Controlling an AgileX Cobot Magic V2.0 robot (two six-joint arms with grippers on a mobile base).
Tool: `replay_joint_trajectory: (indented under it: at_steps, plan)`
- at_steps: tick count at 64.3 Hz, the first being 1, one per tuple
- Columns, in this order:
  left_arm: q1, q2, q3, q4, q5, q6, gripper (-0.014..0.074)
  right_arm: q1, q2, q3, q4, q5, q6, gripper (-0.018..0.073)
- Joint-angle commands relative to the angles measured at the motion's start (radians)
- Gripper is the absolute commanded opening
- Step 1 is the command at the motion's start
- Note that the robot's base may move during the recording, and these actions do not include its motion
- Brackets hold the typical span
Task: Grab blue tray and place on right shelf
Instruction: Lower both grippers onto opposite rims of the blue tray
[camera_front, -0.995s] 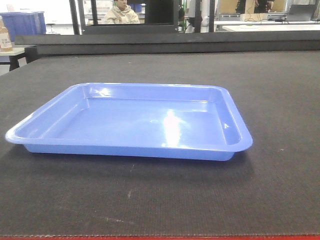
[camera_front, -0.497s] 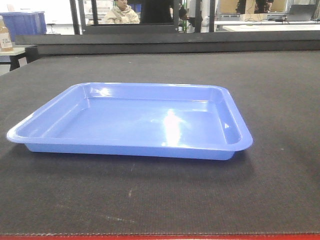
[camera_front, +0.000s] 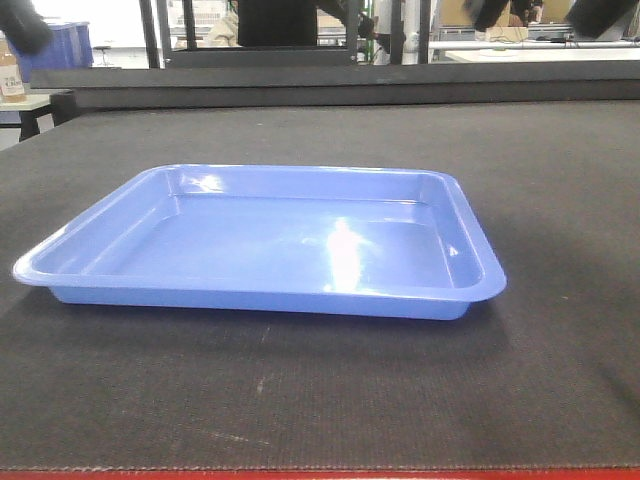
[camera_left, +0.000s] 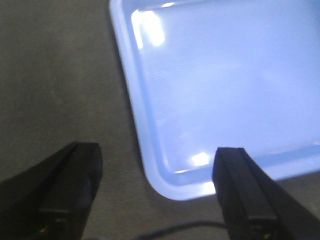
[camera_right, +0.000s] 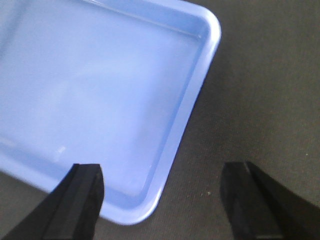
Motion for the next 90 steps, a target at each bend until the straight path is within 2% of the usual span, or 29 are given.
replay_joint_trajectory:
  at_steps: [1, 8, 24, 33, 68, 74, 81, 84, 88, 90]
  plan:
    - [-0.014, 0.062, -0.099, 0.079, 0.014, -0.121, 0.0382, 0.002, 0.077, -0.11, -0.035, 0.01, 0.07, 0.0568]
    - [-0.014, 0.166, -0.169, 0.071, 0.035, -0.191, 0.0382, 0.002, 0.192, -0.182, -0.037, 0.049, 0.116, 0.0568]
    - [-0.014, 0.316, -0.22, 0.039, 0.023, -0.199, 0.0382, 0.002, 0.315, -0.193, -0.142, 0.022, 0.263, 0.0568]
    - [-0.014, 0.369, -0.22, 0.002, 0.0, -0.199, 0.0382, 0.007, 0.347, -0.193, -0.138, -0.018, 0.264, 0.0568]
    - [-0.014, 0.455, -0.22, 0.0, -0.024, -0.197, 0.0382, 0.041, 0.467, -0.193, -0.136, -0.039, 0.264, 0.0562]
    - [-0.014, 0.455, -0.22, 0.0, -0.029, -0.197, 0.0379, 0.041, 0.467, -0.193, -0.136, -0.055, 0.264, 0.0482]
    - [-0.014, 0.455, -0.22, 0.0, -0.031, -0.197, 0.0332, 0.041, 0.467, -0.193, -0.136, -0.057, 0.264, 0.0285]
    - [-0.014, 0.455, -0.22, 0.0, -0.034, -0.197, 0.0275, 0.041, 0.467, -0.193, -0.136, -0.058, 0.264, 0.0193]
    - [-0.014, 0.455, -0.22, 0.0, -0.034, -0.197, 0.0125, 0.041, 0.467, -0.193, -0.136, -0.058, 0.264, 0.0041]
    - [-0.014, 0.455, -0.22, 0.0, -0.034, -0.197, 0.003, 0.041, 0.467, -0.193, -0.136, -0.057, 0.264, 0.005]
